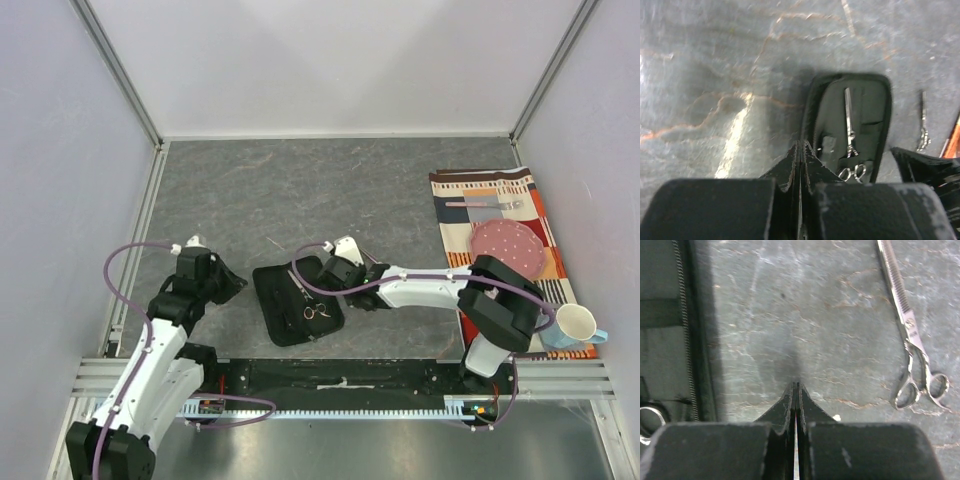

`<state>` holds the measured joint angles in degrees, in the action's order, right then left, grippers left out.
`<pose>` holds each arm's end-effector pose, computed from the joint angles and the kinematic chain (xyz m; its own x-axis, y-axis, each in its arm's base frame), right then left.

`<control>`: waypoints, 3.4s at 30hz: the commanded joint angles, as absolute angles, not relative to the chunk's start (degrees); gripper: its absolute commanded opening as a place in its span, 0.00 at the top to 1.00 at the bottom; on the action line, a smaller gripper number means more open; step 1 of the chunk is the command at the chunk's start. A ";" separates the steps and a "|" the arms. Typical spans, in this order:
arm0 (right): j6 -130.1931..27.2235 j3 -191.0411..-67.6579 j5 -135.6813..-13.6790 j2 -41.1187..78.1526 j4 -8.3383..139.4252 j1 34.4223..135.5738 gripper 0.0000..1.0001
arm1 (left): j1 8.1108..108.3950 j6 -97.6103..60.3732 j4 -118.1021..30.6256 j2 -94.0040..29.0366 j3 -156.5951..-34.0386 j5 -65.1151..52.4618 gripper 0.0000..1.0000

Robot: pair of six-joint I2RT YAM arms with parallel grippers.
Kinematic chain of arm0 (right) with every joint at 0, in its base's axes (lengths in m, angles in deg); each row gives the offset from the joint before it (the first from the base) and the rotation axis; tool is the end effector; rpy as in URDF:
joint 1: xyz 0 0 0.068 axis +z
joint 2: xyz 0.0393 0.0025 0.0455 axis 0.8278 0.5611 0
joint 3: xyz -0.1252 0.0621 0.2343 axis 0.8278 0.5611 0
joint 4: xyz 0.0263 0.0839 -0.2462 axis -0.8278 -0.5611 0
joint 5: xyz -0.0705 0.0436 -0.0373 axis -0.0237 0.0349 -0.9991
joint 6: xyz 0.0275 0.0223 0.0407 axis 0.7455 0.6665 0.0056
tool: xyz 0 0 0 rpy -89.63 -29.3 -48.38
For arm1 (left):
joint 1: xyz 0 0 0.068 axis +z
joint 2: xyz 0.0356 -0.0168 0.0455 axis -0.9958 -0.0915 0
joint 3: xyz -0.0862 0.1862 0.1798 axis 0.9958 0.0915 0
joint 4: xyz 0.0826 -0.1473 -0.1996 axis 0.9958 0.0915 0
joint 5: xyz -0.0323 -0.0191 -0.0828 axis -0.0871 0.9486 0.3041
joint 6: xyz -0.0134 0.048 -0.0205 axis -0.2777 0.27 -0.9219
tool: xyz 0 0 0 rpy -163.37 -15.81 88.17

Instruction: Sort the hair-cutting tools

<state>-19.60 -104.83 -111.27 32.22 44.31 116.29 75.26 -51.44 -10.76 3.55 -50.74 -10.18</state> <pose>0.1650 0.2560 0.1551 -0.7644 -0.2383 -0.5990 -0.2357 0.9682 -0.0844 0.1461 -0.0272 0.2156 -0.6315 -0.6017 -0.4890 -0.3103 0.7741 -0.5518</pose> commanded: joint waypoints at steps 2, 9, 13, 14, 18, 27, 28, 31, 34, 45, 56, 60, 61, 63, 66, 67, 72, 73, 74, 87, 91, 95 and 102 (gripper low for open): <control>-22.00 -109.70 -109.13 37.28 47.59 116.16 1.00 | 74.21 -56.00 -7.01 2.25 -48.81 -13.88 0.98; -21.83 -110.05 -104.74 38.60 48.38 116.51 1.00 | 72.01 -54.32 -11.38 -7.95 -49.08 -13.88 0.98; -21.74 -110.05 -104.82 39.04 47.77 119.49 1.00 | 71.13 -54.24 -14.56 -12.18 -49.77 -13.97 0.98; -21.48 -110.14 -104.91 39.12 47.16 120.20 1.00 | 71.04 -53.80 -14.56 -13.14 -51.00 -14.32 0.98; -18.06 -109.35 -105.96 39.39 46.72 123.63 1.00 | 70.78 -52.39 -15.00 -17.10 -54.78 -14.50 0.98; -11.90 -108.29 -108.33 37.28 44.78 130.66 1.00 | 68.85 -51.69 -17.90 -29.49 -64.71 -13.71 0.98; -11.46 -108.56 -108.16 37.28 44.78 131.54 1.00 | 68.50 -51.69 -18.08 -30.63 -66.55 -13.88 0.98; -11.63 -110.40 -107.72 38.42 44.26 132.68 1.00 | 66.74 -51.86 -19.31 -35.73 -70.15 -13.89 0.98; -11.89 -112.33 -107.37 39.74 44.08 133.56 1.00 | 64.81 -51.25 -20.27 -41.88 -74.54 -14.32 0.98; -15.32 -119.71 -106.23 44.92 44.08 134.36 1.00 | 61.73 -46.24 -22.65 -58.93 -90.55 -10.46 0.98; -18.56 -120.34 -106.93 45.12 45.84 132.43 1.00 | 61.90 -38.77 -15.20 -58.51 -103.74 -14.14 0.98; -20.59 -117.54 -108.41 39.84 42.94 131.37 1.00 | 62.08 -37.28 -7.64 -50.28 -105.68 -21.94 0.98; -21.03 -116.92 -108.77 38.35 42.15 131.28 0.99 | 62.16 -37.19 -6.32 -48.68 -105.50 -23.10 0.98; -22.26 -115.50 -109.47 34.04 41.18 131.02 0.96 | 62.34 -38.06 -3.94 -43.16 -103.76 -24.95 0.98; -23.31 -114.71 -112.28 29.12 38.11 129.80 0.95 | 62.52 -39.90 -1.74 -34.73 -97.54 -25.57 0.98; -23.75 -114.45 -112.64 27.02 37.49 129.00 0.95 | 62.52 -40.52 -1.21 -32.60 -95.50 -25.57 0.98; -27.00 -113.66 -111.68 25.85 37.84 119.36 1.00 | 62.60 -47.18 -1.55 -20.03 -79.71 -22.25 0.98; -28.14 -113.83 -111.07 26.55 39.14 117.94 1.00 | 62.60 -48.51 -1.64 -16.27 -77.49 -22.15 0.98; -28.76 -114.62 -110.63 27.17 39.59 115.49 1.00 | 62.52 -49.92 -1.56 -14.40 -73.03 -22.15 0.98; -32.55 -123.32 -106.32 36.84 42.41 108.96 1.00 | 62.43 -65.13 7.85 -9.98 -60.33 -36.91 0.98; -33.16 -123.94 -106.14 38.42 42.41 108.17 1.00 | 62.43 -66.89 7.59 -13.76 -59.01 -37.18 0.98; -33.60 -124.29 -104.56 40.44 43.99 105.98 1.00 | 62.43 -68.47 5.13 -19.47 -57.34 -37.09 0.98; -34.92 -124.73 -100.34 44.92 46.80 103.60 1.00 | 62.43 -67.07 -3.83 -27.47 -56.19 -35.24 0.98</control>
